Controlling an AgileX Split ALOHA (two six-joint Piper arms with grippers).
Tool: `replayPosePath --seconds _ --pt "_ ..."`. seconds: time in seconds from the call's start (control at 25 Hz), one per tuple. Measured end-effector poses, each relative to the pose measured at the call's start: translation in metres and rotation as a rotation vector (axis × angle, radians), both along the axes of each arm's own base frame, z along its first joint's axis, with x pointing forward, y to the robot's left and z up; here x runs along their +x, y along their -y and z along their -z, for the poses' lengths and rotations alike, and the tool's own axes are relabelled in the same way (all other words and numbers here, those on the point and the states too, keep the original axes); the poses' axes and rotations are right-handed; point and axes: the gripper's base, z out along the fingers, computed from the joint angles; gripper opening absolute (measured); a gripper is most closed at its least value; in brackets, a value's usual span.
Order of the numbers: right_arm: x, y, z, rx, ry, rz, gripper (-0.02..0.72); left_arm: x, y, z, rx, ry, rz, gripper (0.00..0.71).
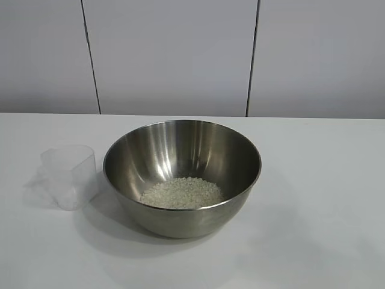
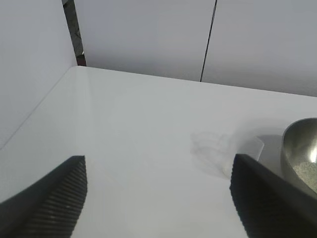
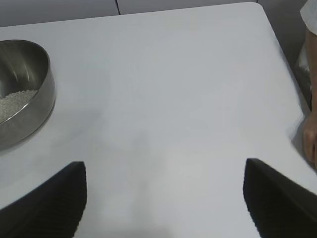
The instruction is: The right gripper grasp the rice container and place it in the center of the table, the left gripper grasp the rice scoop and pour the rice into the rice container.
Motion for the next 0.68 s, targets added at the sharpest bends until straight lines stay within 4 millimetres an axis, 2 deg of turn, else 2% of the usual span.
replayPosePath --seconds 0.2,0.28,0.68 --pt "0.000 0.000 0.000 0.000 0.000 0.000 0.589 0.005 -0.001 0.035 -0.025 -0.114 -0.001 0.573" --pt "0.000 0.000 0.000 0.000 0.000 0.000 0.589 0.007 -0.001 0.042 -0.027 -0.154 -0.003 0.573" --pt "0.000 0.000 0.000 0.000 -0.001 0.000 0.589 0.008 -0.002 0.050 -0.031 -0.195 -0.004 0.573"
